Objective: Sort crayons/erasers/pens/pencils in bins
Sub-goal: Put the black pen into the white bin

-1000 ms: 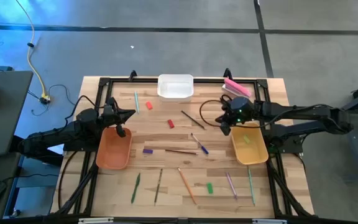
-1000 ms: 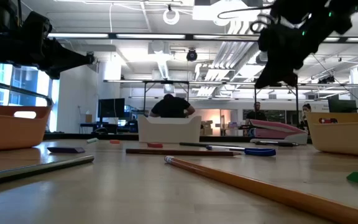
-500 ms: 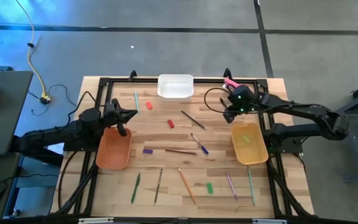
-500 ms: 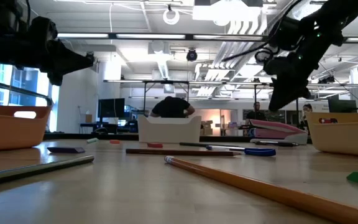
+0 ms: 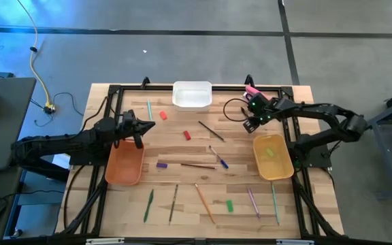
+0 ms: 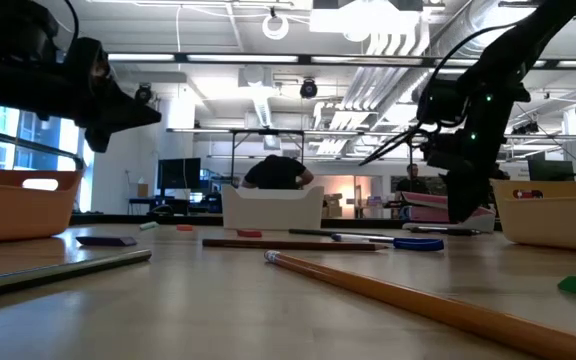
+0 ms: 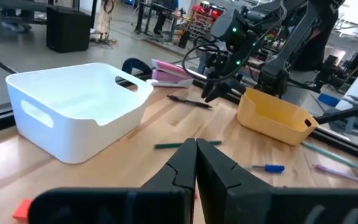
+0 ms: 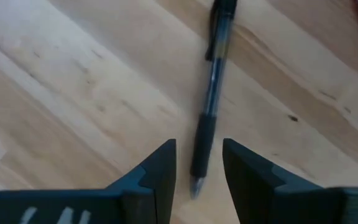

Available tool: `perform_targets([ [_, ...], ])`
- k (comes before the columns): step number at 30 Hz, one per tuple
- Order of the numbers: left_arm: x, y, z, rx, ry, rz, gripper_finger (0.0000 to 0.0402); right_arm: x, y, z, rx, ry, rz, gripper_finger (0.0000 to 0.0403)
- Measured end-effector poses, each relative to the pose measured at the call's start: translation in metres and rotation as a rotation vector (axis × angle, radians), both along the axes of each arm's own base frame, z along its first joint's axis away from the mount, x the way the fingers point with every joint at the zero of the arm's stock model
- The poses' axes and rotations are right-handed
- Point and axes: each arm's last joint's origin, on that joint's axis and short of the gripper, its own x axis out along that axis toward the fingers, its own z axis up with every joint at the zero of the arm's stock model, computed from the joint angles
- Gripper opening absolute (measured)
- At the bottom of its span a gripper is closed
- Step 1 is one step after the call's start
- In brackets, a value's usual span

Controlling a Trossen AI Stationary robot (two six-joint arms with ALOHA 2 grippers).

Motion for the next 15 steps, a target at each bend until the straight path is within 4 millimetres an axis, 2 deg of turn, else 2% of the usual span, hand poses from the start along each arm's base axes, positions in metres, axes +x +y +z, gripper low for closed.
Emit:
perform_targets([
  [15, 0.0023, 0.0011, -0.003, -0.034, 0.013, 0.007, 0.0, 0.0048, 0.0016, 0.0015, 0.002, -0.044, 0.026, 0.0124],
])
